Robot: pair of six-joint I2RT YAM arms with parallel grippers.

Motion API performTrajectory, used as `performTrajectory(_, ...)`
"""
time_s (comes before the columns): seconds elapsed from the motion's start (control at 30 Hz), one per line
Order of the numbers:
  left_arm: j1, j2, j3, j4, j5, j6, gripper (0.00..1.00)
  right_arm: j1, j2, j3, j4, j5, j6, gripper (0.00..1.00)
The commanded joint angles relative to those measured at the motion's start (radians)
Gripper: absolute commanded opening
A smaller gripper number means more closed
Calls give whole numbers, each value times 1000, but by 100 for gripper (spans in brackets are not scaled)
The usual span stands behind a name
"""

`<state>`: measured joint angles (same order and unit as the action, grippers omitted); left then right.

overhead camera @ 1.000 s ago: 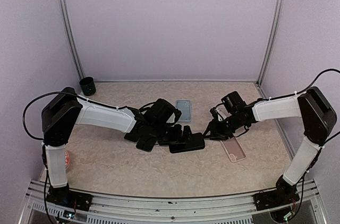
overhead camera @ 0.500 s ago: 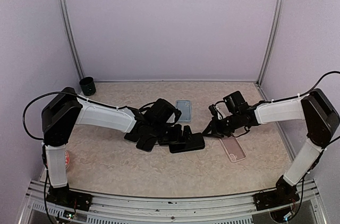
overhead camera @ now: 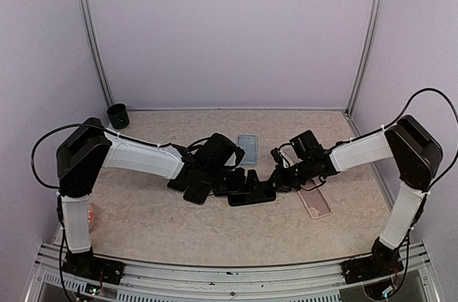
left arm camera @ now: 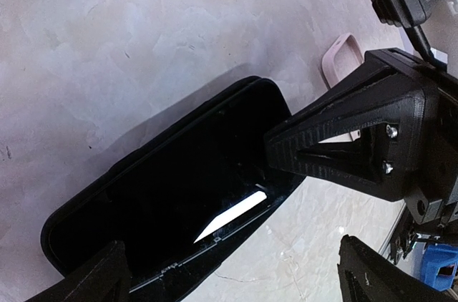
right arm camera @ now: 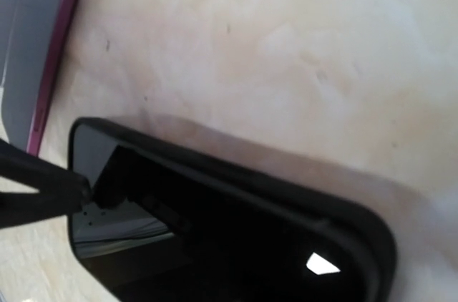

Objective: Put the phone into the phone case
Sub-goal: Move the phone with the phone case to the center of the board.

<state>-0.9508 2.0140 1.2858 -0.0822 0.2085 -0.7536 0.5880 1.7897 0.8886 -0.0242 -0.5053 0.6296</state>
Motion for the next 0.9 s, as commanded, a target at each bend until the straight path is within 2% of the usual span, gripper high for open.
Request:
performTrajectory(0.0, -9, 42, 6, -51, -3, 8, 99, 7, 73, -28, -78, 83, -5, 4)
performTrajectory(0.63, -40, 46, 59, -36, 54, 54, 99, 38, 118, -41, -107, 96, -34, 0)
performTrajectory(0.87, -58, 76, 91, -92, 80, 109, 99, 39, 124, -37, -145, 114, -39, 0)
